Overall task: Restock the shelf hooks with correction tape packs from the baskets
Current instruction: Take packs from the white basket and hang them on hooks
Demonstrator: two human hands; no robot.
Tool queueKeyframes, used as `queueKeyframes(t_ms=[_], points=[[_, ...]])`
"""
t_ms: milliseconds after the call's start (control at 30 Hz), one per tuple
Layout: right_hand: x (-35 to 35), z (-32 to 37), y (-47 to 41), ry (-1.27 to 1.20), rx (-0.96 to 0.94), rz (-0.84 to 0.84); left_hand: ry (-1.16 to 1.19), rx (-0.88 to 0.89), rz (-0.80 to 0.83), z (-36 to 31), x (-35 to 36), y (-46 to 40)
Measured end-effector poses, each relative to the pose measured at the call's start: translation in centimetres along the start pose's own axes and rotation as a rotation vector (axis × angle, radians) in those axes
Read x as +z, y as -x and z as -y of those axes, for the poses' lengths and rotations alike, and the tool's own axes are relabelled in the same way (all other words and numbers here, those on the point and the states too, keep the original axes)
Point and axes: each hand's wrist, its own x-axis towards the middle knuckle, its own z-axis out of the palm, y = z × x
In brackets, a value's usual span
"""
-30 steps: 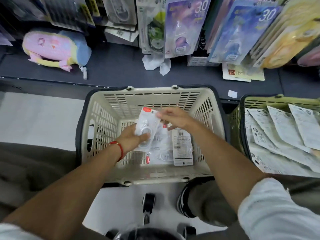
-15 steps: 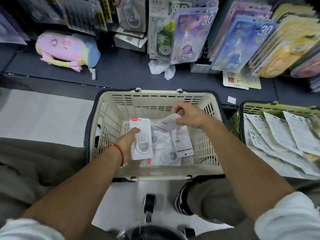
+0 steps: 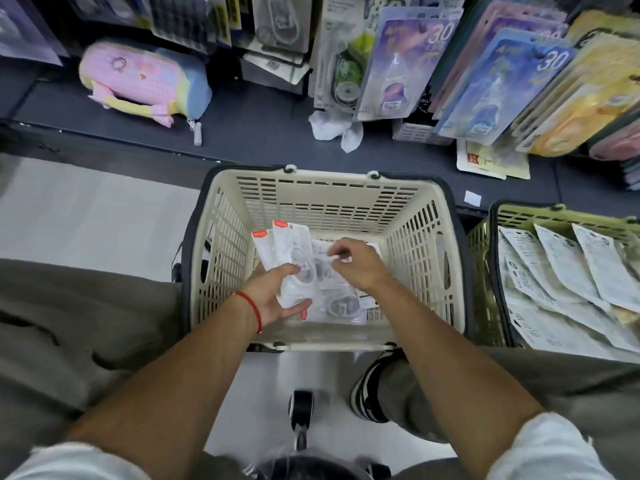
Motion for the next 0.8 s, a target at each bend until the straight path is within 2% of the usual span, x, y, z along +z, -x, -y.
queueKeyframes(t_ms=[33, 67, 167, 233, 467, 533, 700, 800], points=[[-0.1, -1.6, -0.7, 0.184, 0.092, -0.041, -0.018, 0.001, -0.019, 0.1, -0.1, 0.0], [-0.2, -3.3, -0.9, 0.365, 0.204, -0.007, -0.036, 0.0, -0.026, 0.2, -0.4, -0.1], [0.5, -7.4, -0.8, 0.659, 0.392, 0.237, -0.096, -0.018, -0.043, 0.2, -0.9, -0.1], [0.8, -8.4, -0.9, 0.702, 0.371, 0.308, -0.094, -0.005, -0.051, 0.0, -1.3, 0.0], [0.0, -7.8, -0.8, 0.639, 0.239, 0.341, -0.116, 0.093, -0.1, -1.5, -1.4, 0.6], [-0.2, -7.3, -0.6, 0.535, 0.211, 0.25, -0.149, 0.142, -0.109, -1.7, -1.1, 0.7], [-3.9, -5.6, 0.6, 0.351, 0.221, -0.13, -0.175, 0.214, -0.141, -1.5, -0.6, 0.9], [-7.1, -4.0, 1.2, 0.117, 0.116, -0.222, -0.154, 0.227, -0.135, -1.4, -0.4, 1.2]])
